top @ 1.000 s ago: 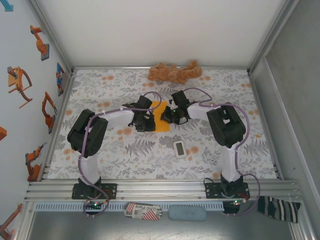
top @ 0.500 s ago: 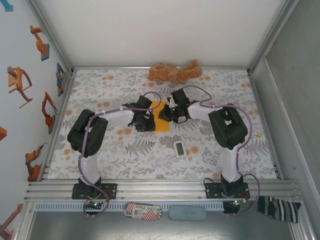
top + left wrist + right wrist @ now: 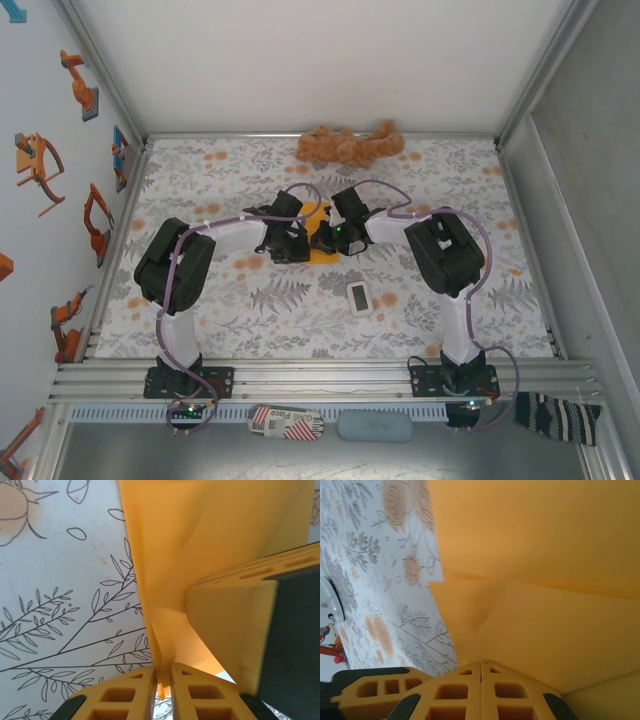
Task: Fold a paper plane with a square sheet of paper (pick it up from the middle)
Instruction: Fold the triangle a second time at the center of the table.
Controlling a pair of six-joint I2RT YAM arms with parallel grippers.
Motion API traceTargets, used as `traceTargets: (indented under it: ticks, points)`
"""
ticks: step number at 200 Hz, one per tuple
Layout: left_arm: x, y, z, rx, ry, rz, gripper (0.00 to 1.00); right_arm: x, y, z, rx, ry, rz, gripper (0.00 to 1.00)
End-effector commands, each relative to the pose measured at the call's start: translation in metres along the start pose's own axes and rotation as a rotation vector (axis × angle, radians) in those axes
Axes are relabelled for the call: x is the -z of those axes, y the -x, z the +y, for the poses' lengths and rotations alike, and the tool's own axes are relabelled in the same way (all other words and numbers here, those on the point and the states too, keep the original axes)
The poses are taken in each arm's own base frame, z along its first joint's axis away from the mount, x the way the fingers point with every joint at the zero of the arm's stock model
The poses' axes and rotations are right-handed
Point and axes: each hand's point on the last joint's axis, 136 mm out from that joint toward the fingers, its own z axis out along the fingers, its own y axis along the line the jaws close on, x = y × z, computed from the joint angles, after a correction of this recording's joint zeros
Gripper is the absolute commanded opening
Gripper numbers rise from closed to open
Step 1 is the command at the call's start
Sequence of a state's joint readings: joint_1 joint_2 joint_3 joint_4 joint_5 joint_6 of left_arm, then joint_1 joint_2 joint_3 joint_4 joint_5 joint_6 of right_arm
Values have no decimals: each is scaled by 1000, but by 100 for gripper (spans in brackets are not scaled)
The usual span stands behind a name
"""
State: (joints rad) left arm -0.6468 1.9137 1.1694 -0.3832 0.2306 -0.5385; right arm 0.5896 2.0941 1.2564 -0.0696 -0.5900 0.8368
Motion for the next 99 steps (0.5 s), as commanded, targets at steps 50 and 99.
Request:
traceTargets:
  ticks: [50, 99]
  points:
    - [6, -6, 13, 59, 35, -1, 17, -14, -14, -48, -67, -151, 24, 0]
    - [56, 22, -15, 93, -84, -185, 16, -14, -16, -58, -92, -193, 23, 0]
